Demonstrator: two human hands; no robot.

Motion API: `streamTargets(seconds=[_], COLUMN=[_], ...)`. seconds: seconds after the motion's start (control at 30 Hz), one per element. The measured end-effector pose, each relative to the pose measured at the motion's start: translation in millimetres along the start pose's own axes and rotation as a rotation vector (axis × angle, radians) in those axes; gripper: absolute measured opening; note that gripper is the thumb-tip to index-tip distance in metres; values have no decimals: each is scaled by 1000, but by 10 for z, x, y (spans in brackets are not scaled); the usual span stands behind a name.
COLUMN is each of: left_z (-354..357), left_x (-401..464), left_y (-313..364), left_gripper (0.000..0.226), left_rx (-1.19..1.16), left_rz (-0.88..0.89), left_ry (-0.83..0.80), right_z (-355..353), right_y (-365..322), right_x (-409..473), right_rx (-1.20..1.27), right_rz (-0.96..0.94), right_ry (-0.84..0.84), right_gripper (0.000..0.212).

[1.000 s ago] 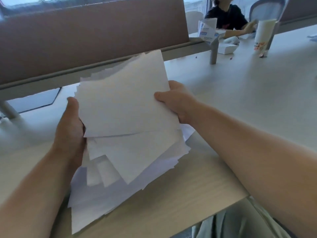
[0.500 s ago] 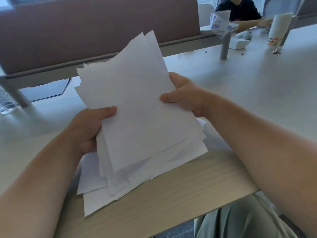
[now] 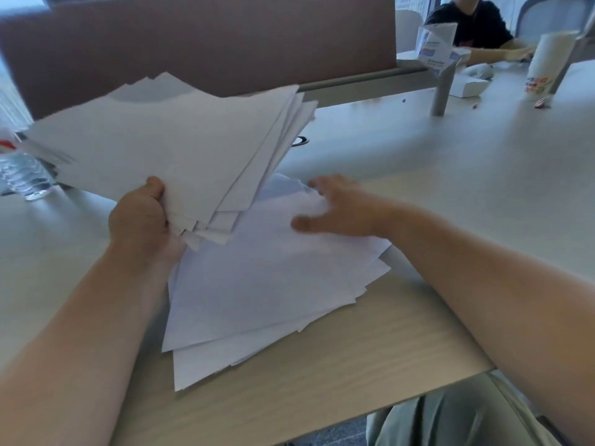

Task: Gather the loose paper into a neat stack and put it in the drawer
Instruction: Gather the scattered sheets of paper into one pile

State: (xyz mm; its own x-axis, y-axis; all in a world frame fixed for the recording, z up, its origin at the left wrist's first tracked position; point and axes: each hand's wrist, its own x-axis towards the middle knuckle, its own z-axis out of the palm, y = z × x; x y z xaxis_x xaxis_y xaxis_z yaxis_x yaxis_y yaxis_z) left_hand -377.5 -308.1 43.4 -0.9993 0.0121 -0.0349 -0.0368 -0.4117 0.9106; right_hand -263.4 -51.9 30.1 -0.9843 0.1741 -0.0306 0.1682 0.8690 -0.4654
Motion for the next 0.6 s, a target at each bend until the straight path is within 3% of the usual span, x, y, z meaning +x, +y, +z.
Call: streamTargets(seconds=[0.07, 0.13, 0.2, 0.37, 0.6], left_z=[-102, -161, -91, -24, -33], left_x=[158, 277, 209, 171, 162], left_y=[-40, -89, -84, -125, -119], left_gripper=[31, 30, 31, 29, 31], left_rx=[-29, -73, -66, -69, -80], left_rz=[28, 38, 32, 25, 10], left_ry=[36, 41, 36, 58, 50], right_z=[67, 51, -57, -272, -199], right_y=[-91, -131, -92, 164, -13], right_x=[-79, -73, -26, 10, -45], right_rx=[-181, -203, -208, -229, -207], right_rz=[-5, 8, 75, 206, 218], right_ry=[-142, -156, -110, 116, 25], right_gripper=[121, 126, 117, 68, 58])
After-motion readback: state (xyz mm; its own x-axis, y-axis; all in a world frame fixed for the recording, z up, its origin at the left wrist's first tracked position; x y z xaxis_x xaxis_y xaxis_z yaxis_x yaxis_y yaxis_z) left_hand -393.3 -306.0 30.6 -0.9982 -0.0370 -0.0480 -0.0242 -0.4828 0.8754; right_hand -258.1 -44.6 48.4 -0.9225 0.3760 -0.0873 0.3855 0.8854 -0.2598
